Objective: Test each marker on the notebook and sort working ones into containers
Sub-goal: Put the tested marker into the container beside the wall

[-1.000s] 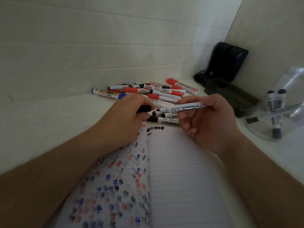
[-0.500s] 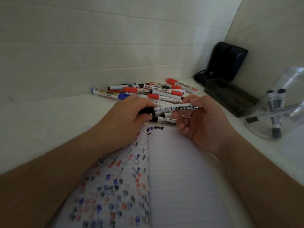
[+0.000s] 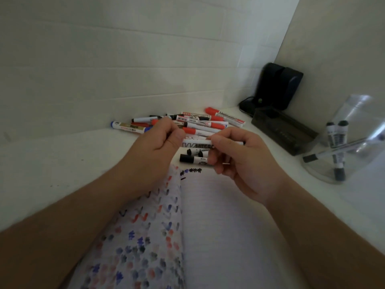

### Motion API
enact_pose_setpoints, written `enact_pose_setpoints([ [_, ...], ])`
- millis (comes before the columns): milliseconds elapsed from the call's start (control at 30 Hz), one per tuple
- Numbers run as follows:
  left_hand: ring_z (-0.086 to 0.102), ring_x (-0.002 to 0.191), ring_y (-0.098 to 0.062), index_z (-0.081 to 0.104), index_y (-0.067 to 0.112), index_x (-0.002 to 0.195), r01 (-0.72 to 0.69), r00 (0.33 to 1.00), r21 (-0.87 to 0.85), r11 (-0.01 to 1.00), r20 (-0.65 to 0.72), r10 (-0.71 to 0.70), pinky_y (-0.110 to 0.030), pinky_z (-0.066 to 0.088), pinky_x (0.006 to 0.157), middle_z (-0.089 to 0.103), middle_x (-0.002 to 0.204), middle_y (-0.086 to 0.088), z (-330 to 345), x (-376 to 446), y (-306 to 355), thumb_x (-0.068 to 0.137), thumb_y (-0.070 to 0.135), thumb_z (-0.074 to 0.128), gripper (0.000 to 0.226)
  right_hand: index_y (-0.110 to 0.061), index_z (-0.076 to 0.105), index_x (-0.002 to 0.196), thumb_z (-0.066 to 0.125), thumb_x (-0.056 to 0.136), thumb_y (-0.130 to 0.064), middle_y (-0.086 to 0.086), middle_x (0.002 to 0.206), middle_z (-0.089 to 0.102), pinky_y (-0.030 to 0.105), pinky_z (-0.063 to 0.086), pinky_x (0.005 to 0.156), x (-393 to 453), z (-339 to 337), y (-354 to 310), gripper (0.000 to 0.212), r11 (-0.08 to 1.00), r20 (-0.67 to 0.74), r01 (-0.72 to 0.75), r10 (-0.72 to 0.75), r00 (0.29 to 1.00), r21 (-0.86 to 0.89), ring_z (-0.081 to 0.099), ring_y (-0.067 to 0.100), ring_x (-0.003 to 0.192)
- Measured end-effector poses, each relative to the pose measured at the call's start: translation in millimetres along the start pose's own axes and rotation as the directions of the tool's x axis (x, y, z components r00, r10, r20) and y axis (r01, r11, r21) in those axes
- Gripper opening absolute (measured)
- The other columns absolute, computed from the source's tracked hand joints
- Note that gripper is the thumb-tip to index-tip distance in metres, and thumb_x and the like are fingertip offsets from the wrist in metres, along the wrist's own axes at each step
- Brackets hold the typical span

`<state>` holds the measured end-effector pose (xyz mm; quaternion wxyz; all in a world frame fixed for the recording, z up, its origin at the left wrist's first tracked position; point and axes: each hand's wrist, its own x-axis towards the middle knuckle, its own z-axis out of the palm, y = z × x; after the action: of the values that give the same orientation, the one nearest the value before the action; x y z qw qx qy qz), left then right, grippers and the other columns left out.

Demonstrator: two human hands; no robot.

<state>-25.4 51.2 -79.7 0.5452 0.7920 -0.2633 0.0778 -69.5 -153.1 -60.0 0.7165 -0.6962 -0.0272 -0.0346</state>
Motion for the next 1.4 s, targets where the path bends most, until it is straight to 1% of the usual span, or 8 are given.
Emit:
enact_pose_setpoints([
  [167,0.040,0.058,-0.003,0.045,0.024,0.086,-0.137,0.987,0.050,0.989,-0.081,0.141,-0.016,0.035,0.055,0.045,0.064,0.016,15,7,16,0.107,0.031,0.044,0.023,-0.011,0.064,0.083,0.063,0.099,-0.010,0.012,0.067,0.065,0.018,0.032,0.040,-1,-6,-16,0.016,0.983,0.004,-0.091,0.091,0.996,0.159,0.051,0.015,0.049],
  [333,0.041,0.057,-0.005,0.047,0.021,0.092,-0.194,0.978,0.080,0.978,-0.064,0.200,-0.031,0.044,0.053,0.047,0.066,0.011,20,13,23,0.108,0.027,0.044,0.018,-0.013,0.065,0.077,0.062,0.100,-0.010,0.012,0.065,0.064,0.018,0.033,0.042,-1,-12,-25,0.024,0.976,0.008,-0.120,0.121,0.993,0.183,0.051,0.013,0.047],
  [433,0.041,0.057,-0.006,0.047,0.022,0.091,-0.204,0.978,0.071,0.976,-0.027,0.207,-0.025,0.037,0.054,0.046,0.063,0.008,20,11,28,0.107,0.027,0.045,0.017,-0.012,0.063,0.080,0.061,0.100,-0.008,0.013,0.065,0.064,0.018,0.035,0.043,-12,-15,-31,0.020,0.981,-0.008,-0.121,0.124,0.992,0.150,0.051,0.014,0.047],
  [533,0.044,0.061,-0.002,0.049,0.030,0.093,-0.134,0.977,0.041,0.990,0.175,0.125,-0.025,0.041,0.059,0.051,0.070,0.010,30,4,27,0.106,0.030,0.047,0.014,-0.010,0.058,0.089,0.064,0.100,-0.008,0.017,0.067,0.067,0.025,0.036,0.044,-36,-24,-36,0.013,0.995,-0.128,-0.072,0.063,0.990,-0.068,0.051,0.019,0.048],
  [633,0.055,0.091,0.003,0.048,0.053,0.118,-0.275,0.871,0.323,0.906,0.483,0.092,-0.026,0.048,0.080,0.059,0.103,0.020,44,-3,26,0.103,0.032,0.052,0.026,-0.007,0.060,0.096,0.069,0.099,-0.016,0.013,0.066,0.068,0.030,0.043,0.049,-62,-45,-47,0.014,0.947,-0.280,-0.023,-0.071,0.957,-0.319,0.055,0.022,0.052],
  [867,0.047,0.101,0.003,0.055,0.050,0.121,-0.378,0.782,0.464,0.801,0.623,0.009,-0.021,0.040,0.089,0.049,0.113,0.024,46,-6,32,0.100,0.048,0.055,0.021,-0.019,0.055,0.102,0.058,0.103,-0.030,0.006,0.074,0.063,0.024,0.039,0.047,-108,-137,-136,0.011,0.929,-0.777,0.289,-0.355,0.520,-0.232,0.052,0.018,0.049],
  [1267,0.054,0.088,-0.003,0.067,0.045,0.098,-0.219,0.958,0.553,0.804,0.279,0.069,-0.028,0.048,0.078,0.059,0.098,0.016,37,22,4,0.097,0.031,0.059,0.016,-0.015,0.054,0.127,0.058,0.104,-0.029,0.009,0.081,0.063,0.024,0.046,0.045,-65,-169,-119,0.027,0.958,-0.794,0.075,-0.273,0.543,-0.278,0.059,0.018,0.049],
  [1400,0.053,0.109,-0.020,0.066,0.042,0.106,-0.135,0.987,0.597,0.791,0.152,0.054,-0.040,0.047,0.094,0.059,0.111,0.009,37,19,-1,0.092,0.036,0.065,0.016,-0.027,0.049,0.128,0.065,0.097,-0.025,0.007,0.084,0.066,0.027,0.049,0.050,-65,-162,-114,0.034,0.923,-0.819,0.070,-0.369,0.440,-0.379,0.056,0.017,0.049],
])
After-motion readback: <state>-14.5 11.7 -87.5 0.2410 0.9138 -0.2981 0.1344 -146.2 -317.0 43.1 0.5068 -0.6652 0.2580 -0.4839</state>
